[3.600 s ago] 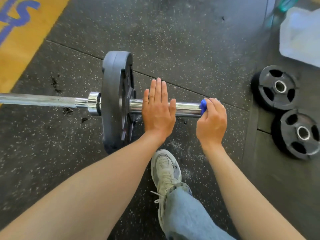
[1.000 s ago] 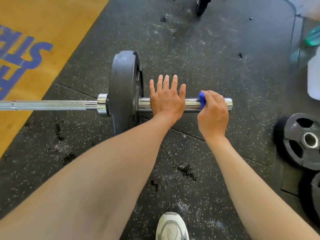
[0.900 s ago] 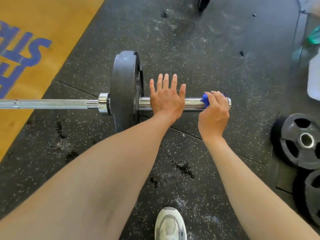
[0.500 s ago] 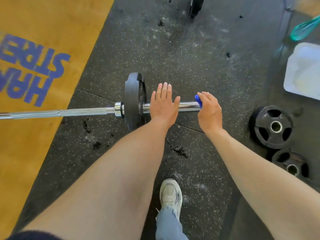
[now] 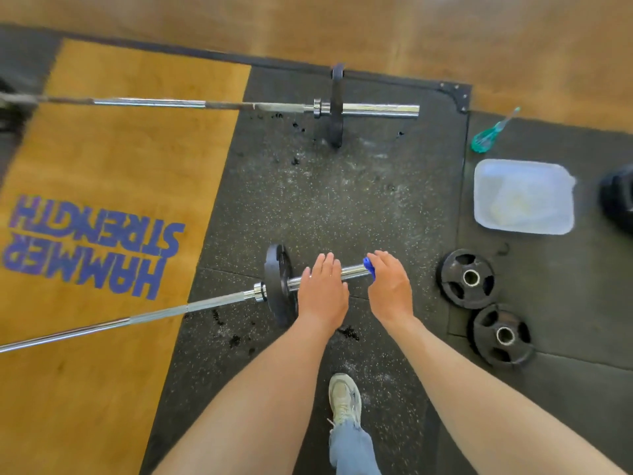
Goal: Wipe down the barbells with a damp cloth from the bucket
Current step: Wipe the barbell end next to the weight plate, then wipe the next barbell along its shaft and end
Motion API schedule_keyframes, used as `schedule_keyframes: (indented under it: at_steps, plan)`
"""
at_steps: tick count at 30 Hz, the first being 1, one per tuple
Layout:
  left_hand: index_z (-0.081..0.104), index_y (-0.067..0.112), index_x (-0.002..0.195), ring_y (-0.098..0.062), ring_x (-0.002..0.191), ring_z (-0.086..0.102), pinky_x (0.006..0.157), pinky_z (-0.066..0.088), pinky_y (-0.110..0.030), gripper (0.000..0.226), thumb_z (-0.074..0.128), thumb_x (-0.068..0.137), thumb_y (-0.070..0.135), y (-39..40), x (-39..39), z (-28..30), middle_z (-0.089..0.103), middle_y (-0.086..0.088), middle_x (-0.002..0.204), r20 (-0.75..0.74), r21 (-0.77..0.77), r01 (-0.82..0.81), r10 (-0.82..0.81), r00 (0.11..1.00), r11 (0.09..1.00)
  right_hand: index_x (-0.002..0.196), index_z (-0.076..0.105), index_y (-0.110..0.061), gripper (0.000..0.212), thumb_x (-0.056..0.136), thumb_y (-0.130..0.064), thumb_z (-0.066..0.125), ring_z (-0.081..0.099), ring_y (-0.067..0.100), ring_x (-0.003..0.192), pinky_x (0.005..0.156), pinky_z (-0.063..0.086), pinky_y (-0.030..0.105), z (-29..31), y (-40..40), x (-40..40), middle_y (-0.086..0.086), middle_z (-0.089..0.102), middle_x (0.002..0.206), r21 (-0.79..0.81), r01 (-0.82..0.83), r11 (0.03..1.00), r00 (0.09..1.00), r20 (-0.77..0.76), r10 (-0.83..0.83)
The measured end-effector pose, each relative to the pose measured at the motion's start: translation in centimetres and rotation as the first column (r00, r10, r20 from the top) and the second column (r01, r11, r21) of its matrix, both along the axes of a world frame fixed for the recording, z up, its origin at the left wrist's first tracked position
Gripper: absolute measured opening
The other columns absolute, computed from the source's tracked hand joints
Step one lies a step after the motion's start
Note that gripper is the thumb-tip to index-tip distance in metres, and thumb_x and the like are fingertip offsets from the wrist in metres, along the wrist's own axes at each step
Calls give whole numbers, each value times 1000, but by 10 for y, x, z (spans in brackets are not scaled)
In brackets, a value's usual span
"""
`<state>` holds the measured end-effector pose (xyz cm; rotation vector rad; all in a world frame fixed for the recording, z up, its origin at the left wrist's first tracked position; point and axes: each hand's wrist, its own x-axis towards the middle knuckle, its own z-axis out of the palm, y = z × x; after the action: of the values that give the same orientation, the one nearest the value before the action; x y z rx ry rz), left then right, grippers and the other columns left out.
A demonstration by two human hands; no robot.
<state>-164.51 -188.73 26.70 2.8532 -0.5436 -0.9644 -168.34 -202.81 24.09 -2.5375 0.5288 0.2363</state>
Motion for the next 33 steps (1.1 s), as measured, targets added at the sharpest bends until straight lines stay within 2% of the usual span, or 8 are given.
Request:
schedule_keyframes:
  at_steps: [3, 5, 9, 13, 16, 19, 26, 33]
  plan:
    - [17, 10, 161, -21, 158, 6, 127, 16, -42, 58, 33, 111, 34, 1, 25, 35, 11, -5, 171, 30, 4, 79, -79, 996, 997, 122, 66, -6, 34, 92, 9, 58, 58, 26, 108, 91, 46, 31, 45, -4, 29, 4, 65, 114, -11, -12, 1000, 999, 42, 13]
    - [21, 10, 160, -22, 157, 9, 126, 19, -41, 58, 36, 110, 34, 6, 49, 49, 15, -5, 170, 70, 24, 106, -107, 992, 994, 120, 67, -8, 34, 92, 9, 57, 57, 23, 104, 87, 46, 28, 66, -6, 50, 1, 65, 110, -3, -18, 1000, 999, 41, 18]
    - [19, 10, 161, -21, 157, 9, 126, 19, -42, 59, 36, 110, 34, 17, 95, 78, 15, -5, 170, 104, 70, 166, -173, 979, 984, 121, 66, -9, 41, 89, 13, 51, 56, 24, 107, 90, 47, 31, 108, -10, 81, 1, 64, 113, -28, -50, 998, 999, -12, 50]
    - [19, 11, 161, -22, 157, 10, 126, 20, -42, 59, 36, 110, 34, 17, 138, 117, 15, -5, 170, 131, 20, 168, -169, 977, 986, 128, 63, -11, 45, 91, 11, 50, 54, 21, 111, 89, 44, 29, 149, -21, 105, 0, 63, 122, -52, 27, 998, 999, -39, -29]
    - [20, 11, 161, -22, 157, 11, 126, 21, -42, 59, 37, 109, 34, 14, 172, 146, 15, -5, 170, 151, 5, 203, -202, 968, 979, 131, 62, -11, 42, 94, 8, 55, 56, 21, 113, 95, 48, 31, 178, -27, 129, 3, 64, 124, -58, 57, 997, 998, -8, -58]
    - [21, 11, 161, -22, 157, 12, 125, 23, -43, 58, 37, 110, 34, 9, 209, 165, 16, -6, 170, 175, 15, 198, -197, 965, 980, 131, 64, -10, 38, 95, 2, 62, 59, 20, 110, 95, 51, 30, 198, -35, 159, 4, 66, 123, -68, 85, 994, 995, 58, -82]
    - [21, 12, 160, -23, 157, 12, 125, 23, -43, 58, 37, 110, 34, -49, 297, 191, 16, -5, 170, 217, 11, 182, -180, 959, 983, 130, 64, -8, 38, 93, 2, 65, 61, 23, 109, 95, 51, 32, 230, -82, 256, 7, 67, 121, -35, 103, 994, 983, 154, -96]
    - [21, 13, 161, -21, 157, 13, 125, 25, -42, 58, 38, 109, 34, -148, 391, 171, 16, -4, 170, 203, 65, 90, -102, 974, 994, 127, 65, -10, 37, 93, 4, 61, 58, 22, 108, 90, 47, 27, 206, -186, 376, 4, 66, 119, 0, 21, 1000, 985, 169, -21]
